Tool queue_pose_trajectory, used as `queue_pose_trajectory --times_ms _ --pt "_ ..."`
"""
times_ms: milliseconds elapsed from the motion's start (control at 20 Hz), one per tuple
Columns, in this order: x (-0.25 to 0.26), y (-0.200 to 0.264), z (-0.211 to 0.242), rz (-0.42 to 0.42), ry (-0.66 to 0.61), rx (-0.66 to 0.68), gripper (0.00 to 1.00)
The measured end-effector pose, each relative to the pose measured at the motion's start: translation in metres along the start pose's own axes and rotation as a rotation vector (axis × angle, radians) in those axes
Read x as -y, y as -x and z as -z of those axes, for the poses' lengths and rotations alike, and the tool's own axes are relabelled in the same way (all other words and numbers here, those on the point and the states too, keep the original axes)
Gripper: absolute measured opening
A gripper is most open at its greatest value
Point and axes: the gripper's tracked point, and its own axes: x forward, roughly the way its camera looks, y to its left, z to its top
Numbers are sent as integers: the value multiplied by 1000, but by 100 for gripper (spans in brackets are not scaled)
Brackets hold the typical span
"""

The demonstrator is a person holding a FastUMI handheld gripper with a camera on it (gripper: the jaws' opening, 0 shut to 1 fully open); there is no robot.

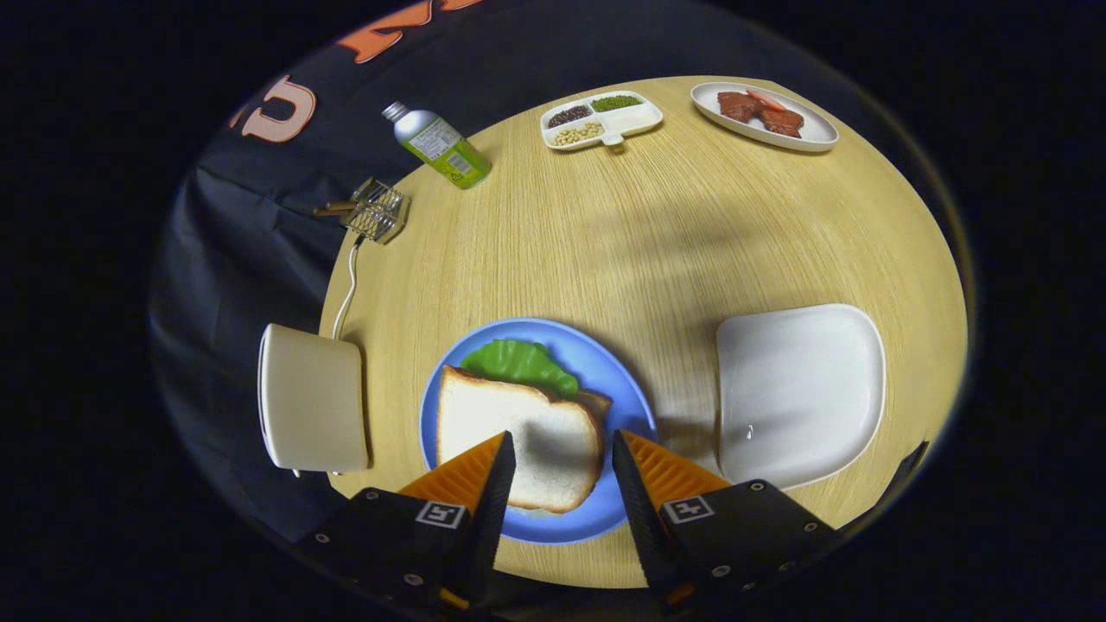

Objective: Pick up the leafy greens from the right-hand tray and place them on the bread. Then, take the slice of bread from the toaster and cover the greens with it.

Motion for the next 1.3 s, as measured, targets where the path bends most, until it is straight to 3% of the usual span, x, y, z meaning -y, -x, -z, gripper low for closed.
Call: queue_pose_trajectory --times_ms 200,500,750,1300 --pt "-24 40 -34 -49 37 108 83" --pt "-54 127 -97 -63 162 353 93" --pt "-57 209 -158 59 324 671 95" --pt "-106 383 -216 152 464 1166 99"
